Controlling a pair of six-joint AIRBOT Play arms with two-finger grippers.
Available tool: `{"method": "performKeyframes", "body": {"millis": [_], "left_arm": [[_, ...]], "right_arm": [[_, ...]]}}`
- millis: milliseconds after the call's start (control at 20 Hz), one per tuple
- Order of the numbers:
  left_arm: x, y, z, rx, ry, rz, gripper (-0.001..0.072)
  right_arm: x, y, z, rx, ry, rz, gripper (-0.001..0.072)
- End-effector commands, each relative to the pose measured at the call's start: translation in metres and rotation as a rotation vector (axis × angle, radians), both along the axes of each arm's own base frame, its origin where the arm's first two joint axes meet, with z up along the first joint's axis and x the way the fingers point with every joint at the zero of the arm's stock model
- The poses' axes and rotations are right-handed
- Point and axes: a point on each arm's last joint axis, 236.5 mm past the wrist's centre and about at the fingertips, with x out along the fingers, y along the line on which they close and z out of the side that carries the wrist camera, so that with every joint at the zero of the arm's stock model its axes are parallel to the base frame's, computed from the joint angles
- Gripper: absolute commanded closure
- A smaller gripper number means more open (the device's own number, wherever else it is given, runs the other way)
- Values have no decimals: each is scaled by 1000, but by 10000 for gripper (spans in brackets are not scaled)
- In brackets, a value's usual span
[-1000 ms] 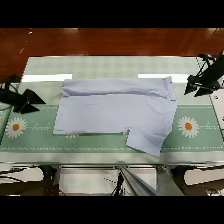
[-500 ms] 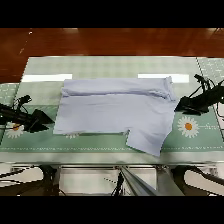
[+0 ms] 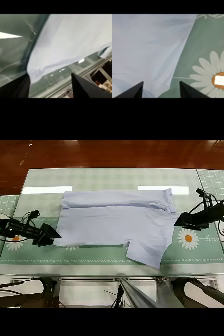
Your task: Fold the shirts.
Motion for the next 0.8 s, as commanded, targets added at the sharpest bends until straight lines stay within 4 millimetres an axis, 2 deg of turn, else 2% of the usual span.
{"method": "performKeyframes", "body": {"millis": [0,50,100,150,250,350,400,550,650,750], "left_arm": [[16,-20,-24,25,-29,4,174],[16,-29,-26,16,-24,-9,361],[13,-35,-28,9,-13,-34,606],[11,-39,-29,6,-7,-50,683],[9,-41,-28,-1,-2,-55,683],[8,-40,-25,-18,-2,-55,683],[8,-38,-24,-23,-8,-54,683],[8,-32,-23,-31,-9,-37,683],[7,-33,-21,-40,-6,-42,683],[6,-33,-20,-44,-3,-43,683]], "right_arm": [[2,1,17,-10,-60,-12,173],[2,1,23,-17,-78,-13,172],[2,-2,27,-31,-92,-19,173],[0,-7,30,-50,-97,-31,173],[-6,-24,31,-56,-83,-86,173],[-27,-44,17,-28,-17,-184,172],[-44,-45,6,7,37,-224,172],[-87,-17,-25,124,168,-202,171],[-94,11,-37,229,177,-214,171],[-88,27,-46,296,147,-266,172]]}}
